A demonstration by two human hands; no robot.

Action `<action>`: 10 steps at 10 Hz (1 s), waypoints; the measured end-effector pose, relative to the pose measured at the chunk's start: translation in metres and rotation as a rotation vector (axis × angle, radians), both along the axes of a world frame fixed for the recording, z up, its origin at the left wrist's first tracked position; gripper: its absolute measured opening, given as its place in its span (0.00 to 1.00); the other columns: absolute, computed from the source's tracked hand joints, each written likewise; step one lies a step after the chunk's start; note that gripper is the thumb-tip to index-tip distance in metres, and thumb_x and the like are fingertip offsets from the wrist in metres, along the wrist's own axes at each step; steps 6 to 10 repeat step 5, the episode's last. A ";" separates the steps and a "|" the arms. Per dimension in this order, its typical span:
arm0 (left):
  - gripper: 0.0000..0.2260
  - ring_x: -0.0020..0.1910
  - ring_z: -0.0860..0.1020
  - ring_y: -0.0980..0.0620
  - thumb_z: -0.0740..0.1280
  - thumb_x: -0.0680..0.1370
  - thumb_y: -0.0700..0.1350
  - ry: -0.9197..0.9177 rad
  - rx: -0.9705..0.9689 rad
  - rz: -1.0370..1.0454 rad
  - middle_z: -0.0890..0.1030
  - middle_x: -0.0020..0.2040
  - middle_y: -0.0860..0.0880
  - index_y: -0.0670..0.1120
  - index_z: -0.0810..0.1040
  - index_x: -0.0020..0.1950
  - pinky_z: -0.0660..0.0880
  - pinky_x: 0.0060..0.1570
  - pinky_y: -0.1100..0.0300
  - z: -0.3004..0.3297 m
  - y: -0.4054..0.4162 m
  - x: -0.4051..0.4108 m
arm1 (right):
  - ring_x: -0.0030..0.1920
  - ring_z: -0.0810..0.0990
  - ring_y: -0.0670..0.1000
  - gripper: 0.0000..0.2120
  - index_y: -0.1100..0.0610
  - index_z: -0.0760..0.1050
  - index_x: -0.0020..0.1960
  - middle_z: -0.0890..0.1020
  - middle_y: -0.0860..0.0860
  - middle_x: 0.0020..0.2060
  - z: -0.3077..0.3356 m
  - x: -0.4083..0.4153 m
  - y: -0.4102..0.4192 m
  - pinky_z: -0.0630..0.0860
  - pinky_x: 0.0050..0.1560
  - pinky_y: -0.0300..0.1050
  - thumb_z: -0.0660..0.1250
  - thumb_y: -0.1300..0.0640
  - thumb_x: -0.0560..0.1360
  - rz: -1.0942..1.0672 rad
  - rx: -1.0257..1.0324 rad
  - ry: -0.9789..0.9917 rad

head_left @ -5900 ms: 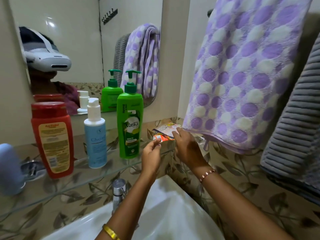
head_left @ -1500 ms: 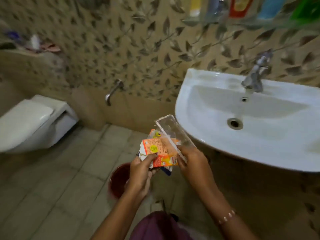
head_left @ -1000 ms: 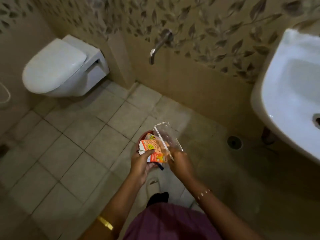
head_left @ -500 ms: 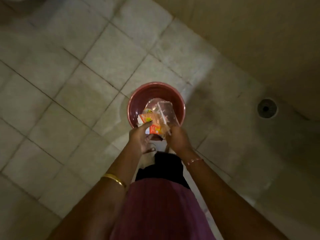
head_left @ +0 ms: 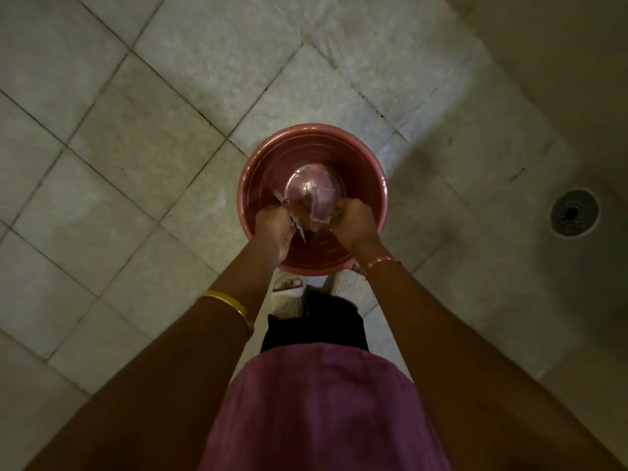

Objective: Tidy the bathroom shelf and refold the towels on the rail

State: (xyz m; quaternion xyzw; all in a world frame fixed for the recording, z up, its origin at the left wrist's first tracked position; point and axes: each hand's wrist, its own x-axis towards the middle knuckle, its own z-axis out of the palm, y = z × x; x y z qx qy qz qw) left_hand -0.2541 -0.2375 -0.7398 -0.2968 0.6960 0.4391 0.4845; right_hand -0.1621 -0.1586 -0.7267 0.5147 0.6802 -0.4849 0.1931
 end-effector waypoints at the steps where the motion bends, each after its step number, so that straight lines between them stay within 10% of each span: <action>1: 0.15 0.23 0.72 0.54 0.55 0.77 0.34 0.046 -0.006 -0.072 0.73 0.23 0.49 0.44 0.71 0.32 0.68 0.27 0.65 0.017 0.007 -0.002 | 0.47 0.79 0.61 0.10 0.68 0.78 0.48 0.82 0.63 0.44 0.013 0.006 0.003 0.73 0.47 0.46 0.59 0.69 0.72 -0.029 -0.012 -0.003; 3: 0.13 0.39 0.72 0.52 0.56 0.79 0.38 0.057 -0.011 -0.196 0.73 0.37 0.50 0.47 0.72 0.36 0.71 0.39 0.60 0.051 0.025 -0.009 | 0.48 0.79 0.61 0.09 0.66 0.80 0.46 0.83 0.63 0.46 0.052 0.011 0.011 0.67 0.40 0.40 0.61 0.66 0.72 -0.028 0.019 0.067; 5: 0.13 0.41 0.75 0.55 0.54 0.79 0.40 0.014 0.046 -0.198 0.77 0.45 0.49 0.40 0.73 0.61 0.72 0.37 0.64 0.094 0.030 0.004 | 0.49 0.79 0.58 0.11 0.64 0.79 0.50 0.83 0.61 0.48 0.081 0.011 0.020 0.69 0.44 0.38 0.61 0.67 0.72 -0.066 0.028 0.055; 10: 0.13 0.41 0.75 0.55 0.54 0.79 0.40 0.014 0.046 -0.198 0.77 0.45 0.49 0.40 0.73 0.61 0.72 0.37 0.64 0.094 0.030 0.004 | 0.49 0.79 0.58 0.11 0.64 0.79 0.50 0.83 0.61 0.48 0.081 0.011 0.020 0.69 0.44 0.38 0.61 0.67 0.72 -0.066 0.028 0.055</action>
